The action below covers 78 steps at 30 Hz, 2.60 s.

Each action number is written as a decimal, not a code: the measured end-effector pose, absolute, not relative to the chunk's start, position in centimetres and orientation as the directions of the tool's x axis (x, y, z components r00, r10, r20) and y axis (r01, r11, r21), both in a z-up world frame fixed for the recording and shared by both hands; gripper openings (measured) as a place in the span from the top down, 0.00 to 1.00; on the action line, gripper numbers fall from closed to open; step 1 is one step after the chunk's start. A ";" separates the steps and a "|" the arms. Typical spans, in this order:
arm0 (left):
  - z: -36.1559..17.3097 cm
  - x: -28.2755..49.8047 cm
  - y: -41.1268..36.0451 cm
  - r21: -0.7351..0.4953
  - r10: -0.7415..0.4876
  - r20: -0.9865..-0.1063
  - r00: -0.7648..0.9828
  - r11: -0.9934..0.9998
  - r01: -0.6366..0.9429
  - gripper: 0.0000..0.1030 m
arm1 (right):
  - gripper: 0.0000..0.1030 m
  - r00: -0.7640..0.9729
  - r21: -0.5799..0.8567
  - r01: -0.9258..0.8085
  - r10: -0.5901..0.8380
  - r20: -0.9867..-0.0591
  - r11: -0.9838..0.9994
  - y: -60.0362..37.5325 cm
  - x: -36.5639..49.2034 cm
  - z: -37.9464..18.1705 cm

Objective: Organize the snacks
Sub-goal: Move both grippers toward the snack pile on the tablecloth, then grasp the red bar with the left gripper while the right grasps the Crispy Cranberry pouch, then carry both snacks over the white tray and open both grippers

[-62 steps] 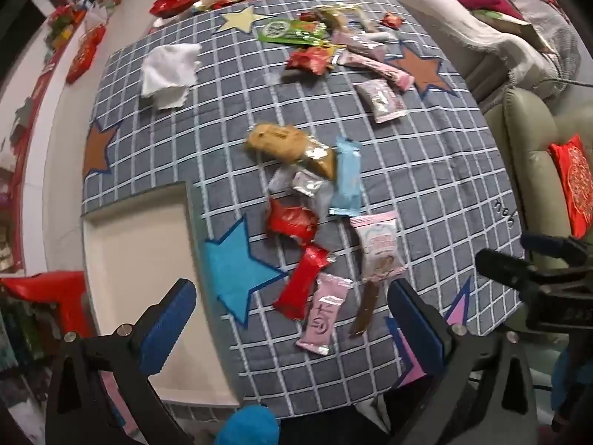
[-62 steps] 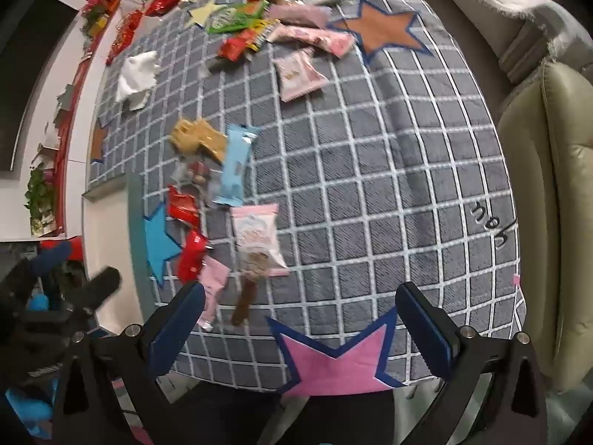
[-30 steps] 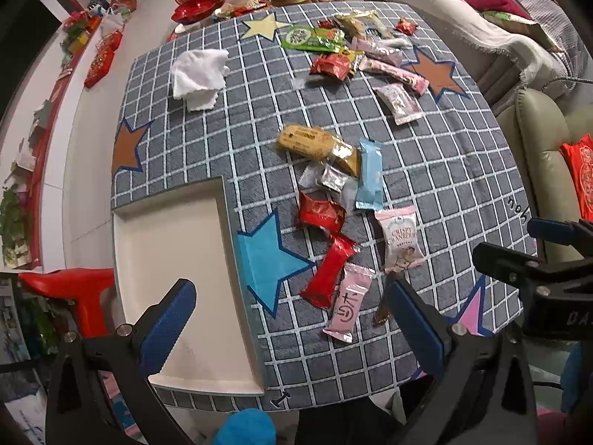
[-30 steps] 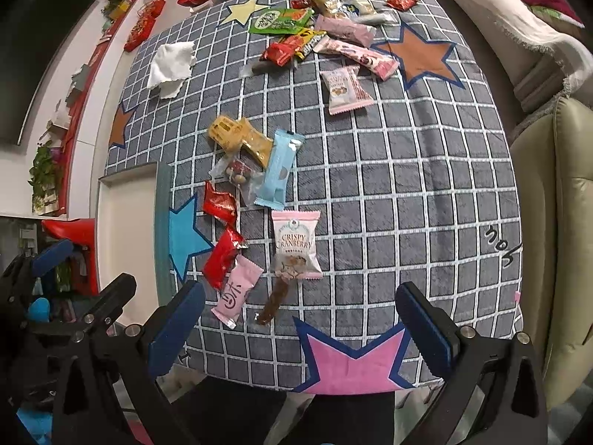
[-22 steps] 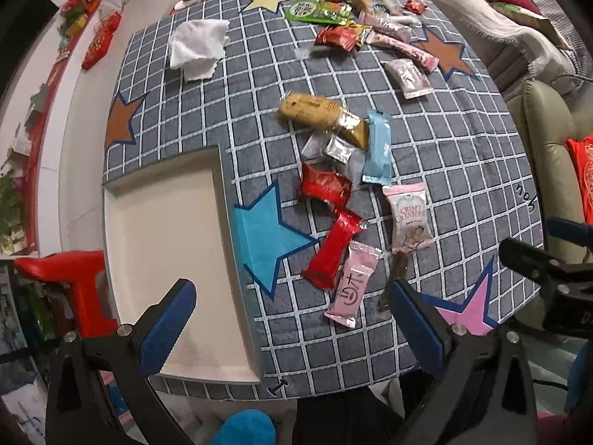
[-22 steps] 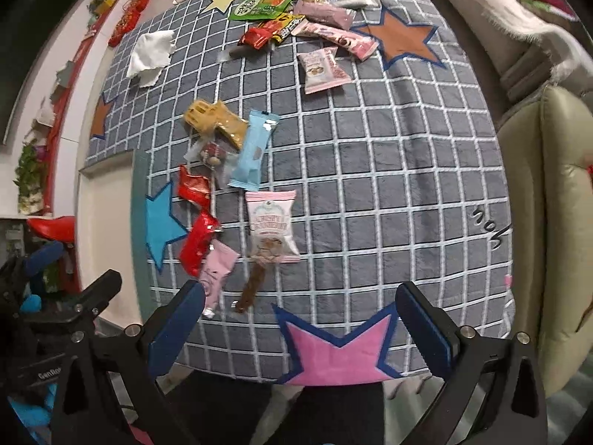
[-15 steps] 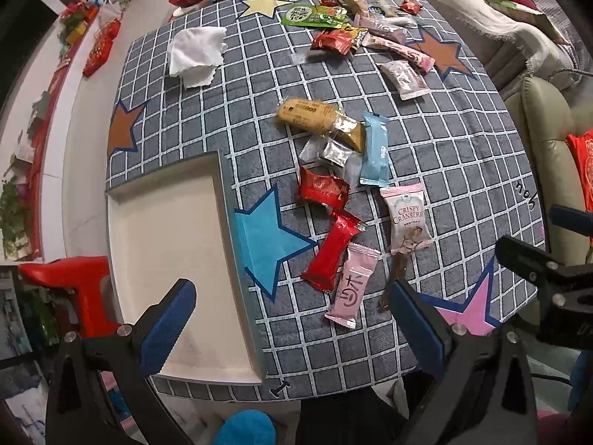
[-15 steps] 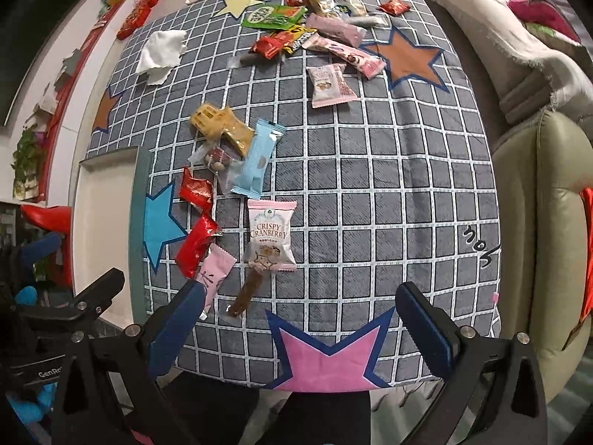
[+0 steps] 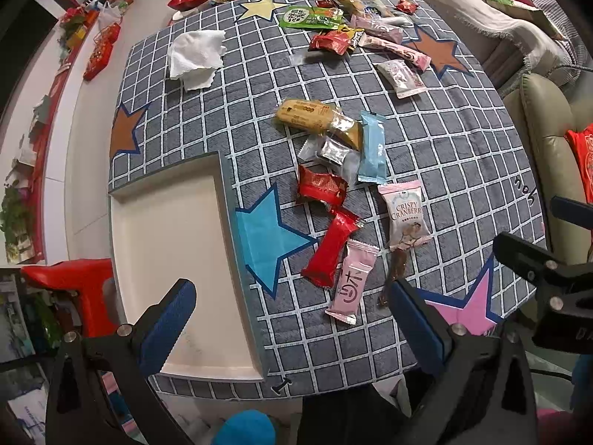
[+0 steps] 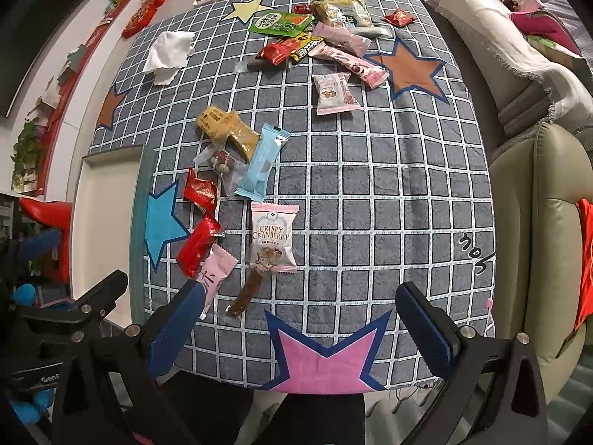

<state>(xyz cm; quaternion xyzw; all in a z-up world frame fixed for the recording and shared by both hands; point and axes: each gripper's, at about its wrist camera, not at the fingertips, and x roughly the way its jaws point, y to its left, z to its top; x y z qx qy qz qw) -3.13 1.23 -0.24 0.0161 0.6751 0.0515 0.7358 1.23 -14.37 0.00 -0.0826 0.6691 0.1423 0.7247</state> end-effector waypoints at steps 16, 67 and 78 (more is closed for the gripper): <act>-7.0 -2.6 2.2 0.106 0.103 -0.994 -0.044 0.992 -0.066 0.00 | 0.00 -0.133 0.126 -0.127 0.109 -0.985 0.984 -19.1 0.1 -6.3; -12.9 -0.9 -1.6 -0.073 -0.073 -0.997 0.011 0.993 -0.091 0.78 | 0.59 -0.205 0.117 -0.189 0.077 -0.976 0.975 -10.0 11.5 -18.3; -6.4 -3.3 0.8 -0.144 -0.129 -0.985 0.115 0.979 -0.141 0.78 | 0.59 -0.188 0.211 -0.131 0.185 -0.965 0.969 -12.5 11.1 -14.9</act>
